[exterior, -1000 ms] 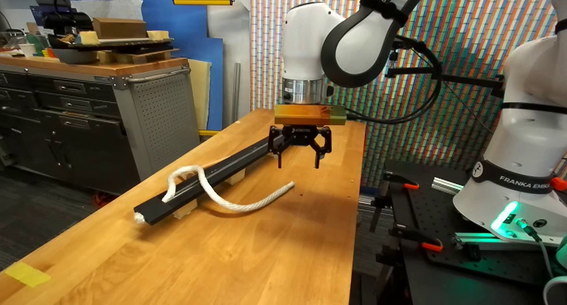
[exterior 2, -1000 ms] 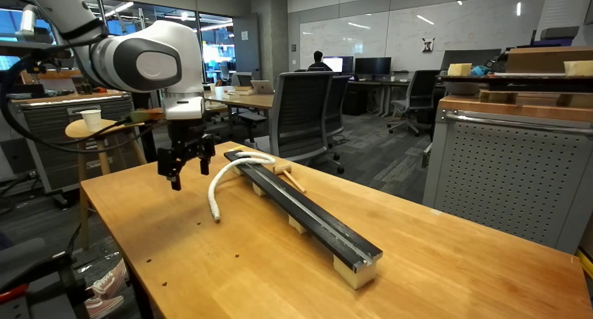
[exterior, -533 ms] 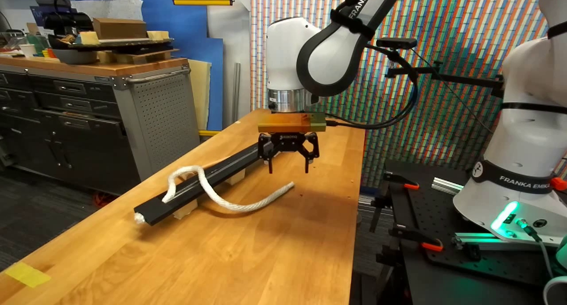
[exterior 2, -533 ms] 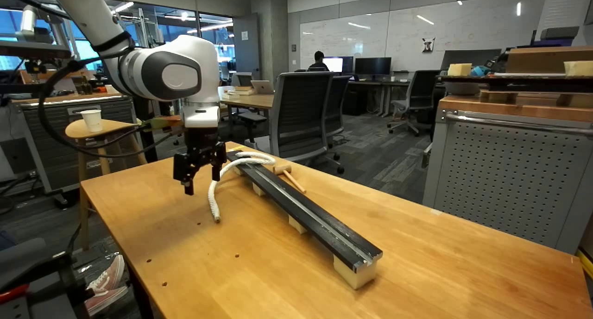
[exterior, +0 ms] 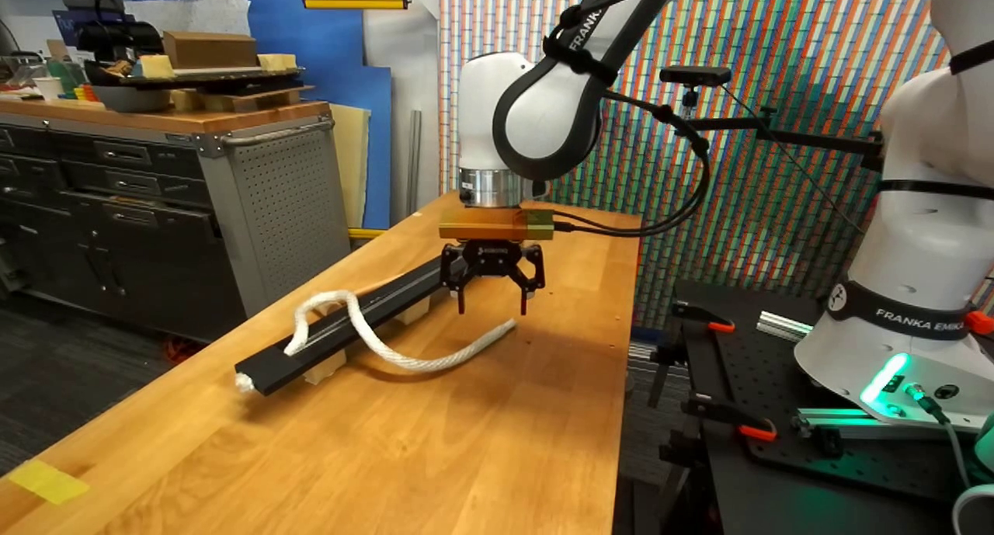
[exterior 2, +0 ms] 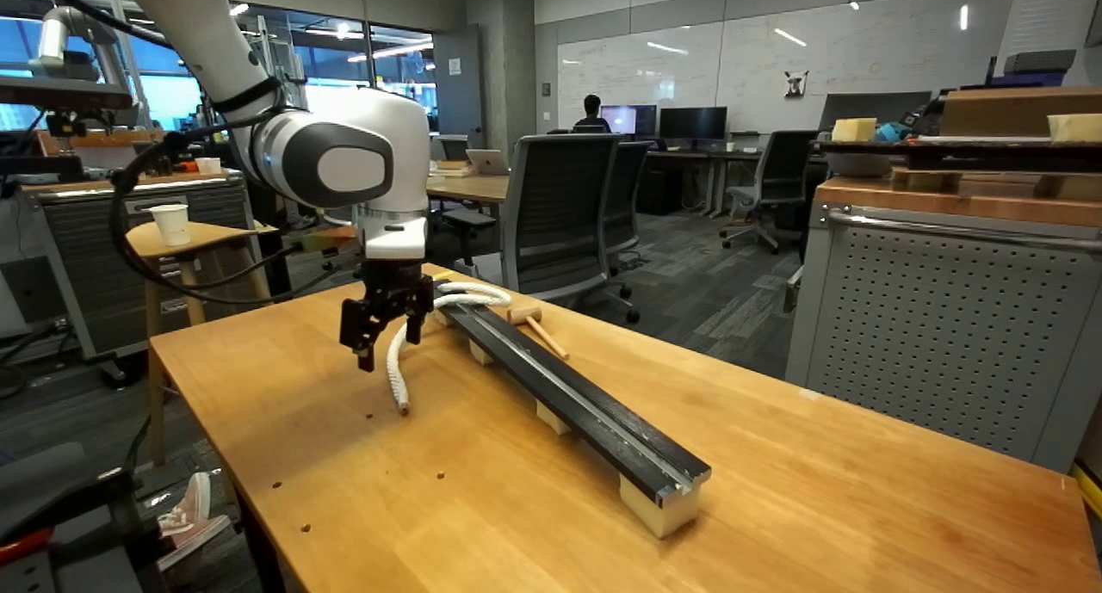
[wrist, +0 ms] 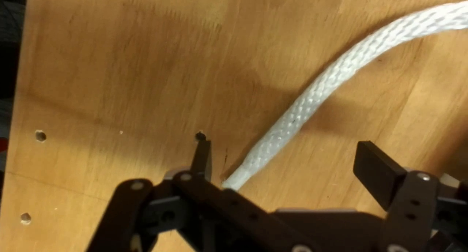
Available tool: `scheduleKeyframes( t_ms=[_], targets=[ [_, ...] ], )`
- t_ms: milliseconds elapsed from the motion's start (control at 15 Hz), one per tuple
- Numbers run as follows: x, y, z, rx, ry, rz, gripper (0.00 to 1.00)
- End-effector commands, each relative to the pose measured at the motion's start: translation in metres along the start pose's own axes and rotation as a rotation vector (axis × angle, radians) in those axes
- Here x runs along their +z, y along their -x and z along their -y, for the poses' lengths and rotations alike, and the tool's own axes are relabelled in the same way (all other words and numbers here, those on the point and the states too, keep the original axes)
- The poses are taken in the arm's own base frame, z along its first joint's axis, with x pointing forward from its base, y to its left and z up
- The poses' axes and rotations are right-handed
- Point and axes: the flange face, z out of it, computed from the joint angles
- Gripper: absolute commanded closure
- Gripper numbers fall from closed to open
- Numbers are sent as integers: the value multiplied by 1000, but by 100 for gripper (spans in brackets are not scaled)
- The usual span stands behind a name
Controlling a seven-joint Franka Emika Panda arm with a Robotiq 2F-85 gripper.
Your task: Stretch the rope out on the platform
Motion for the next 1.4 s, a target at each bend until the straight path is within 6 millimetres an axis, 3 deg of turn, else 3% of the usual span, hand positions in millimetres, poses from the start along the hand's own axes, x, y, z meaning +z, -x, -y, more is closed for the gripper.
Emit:
scheduleKeyframes(
  t_ms=[0, 533, 1133, 1200, 1333],
  targets=[
    [8, -13, 10, 37, -43, 50, 0],
    [16, -43, 5, 162, -90, 96, 0],
    [42, -43, -5, 184, -43, 98, 0],
    [44, -43, -6, 185, -41, 99, 4],
    [46, -43, -7, 186, -38, 100, 29]
  ],
)
